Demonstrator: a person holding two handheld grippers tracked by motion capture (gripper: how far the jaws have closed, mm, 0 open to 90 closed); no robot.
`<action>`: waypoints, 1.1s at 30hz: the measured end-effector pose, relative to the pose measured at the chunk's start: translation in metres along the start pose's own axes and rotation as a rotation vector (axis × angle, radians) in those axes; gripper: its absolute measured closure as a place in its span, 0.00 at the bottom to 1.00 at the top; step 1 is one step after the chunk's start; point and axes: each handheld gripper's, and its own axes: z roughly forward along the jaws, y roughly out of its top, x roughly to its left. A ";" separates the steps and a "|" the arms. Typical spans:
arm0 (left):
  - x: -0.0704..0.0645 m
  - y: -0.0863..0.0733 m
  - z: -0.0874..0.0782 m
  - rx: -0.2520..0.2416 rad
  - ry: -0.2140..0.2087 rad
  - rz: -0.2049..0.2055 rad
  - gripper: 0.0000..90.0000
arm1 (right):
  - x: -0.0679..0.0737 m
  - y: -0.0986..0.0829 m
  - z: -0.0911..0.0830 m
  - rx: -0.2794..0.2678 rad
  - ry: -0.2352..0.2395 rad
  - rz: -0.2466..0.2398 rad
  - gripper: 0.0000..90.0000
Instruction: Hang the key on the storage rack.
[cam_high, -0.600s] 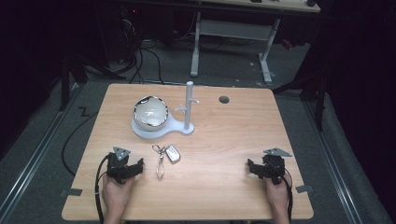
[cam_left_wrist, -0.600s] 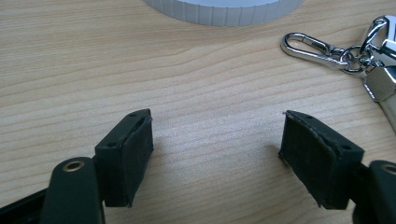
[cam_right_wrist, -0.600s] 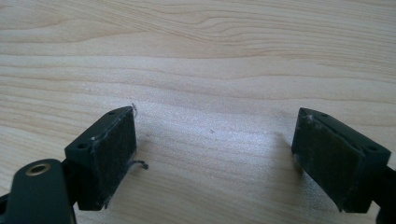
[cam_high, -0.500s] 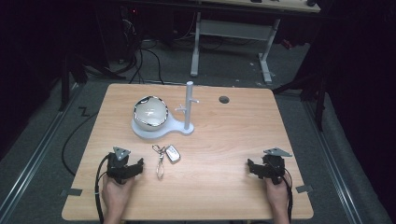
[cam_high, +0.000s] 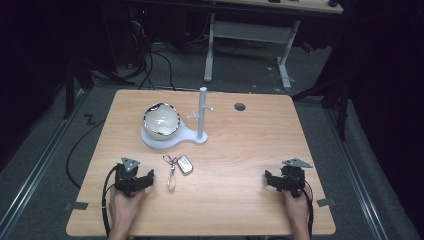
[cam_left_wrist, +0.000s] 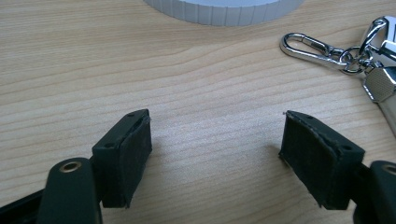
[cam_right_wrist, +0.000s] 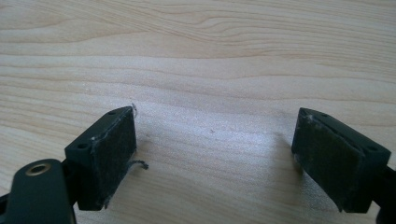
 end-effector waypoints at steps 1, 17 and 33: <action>0.000 0.000 0.000 0.000 0.000 0.000 0.28 | 0.000 0.000 0.000 0.000 0.000 0.000 0.16; -0.007 0.003 -0.001 0.021 -0.028 0.032 0.28 | 0.000 0.000 0.000 0.001 0.000 0.004 0.16; -0.045 0.022 -0.012 -0.017 -0.147 0.068 0.27 | 0.000 0.000 0.000 0.000 0.000 0.001 0.16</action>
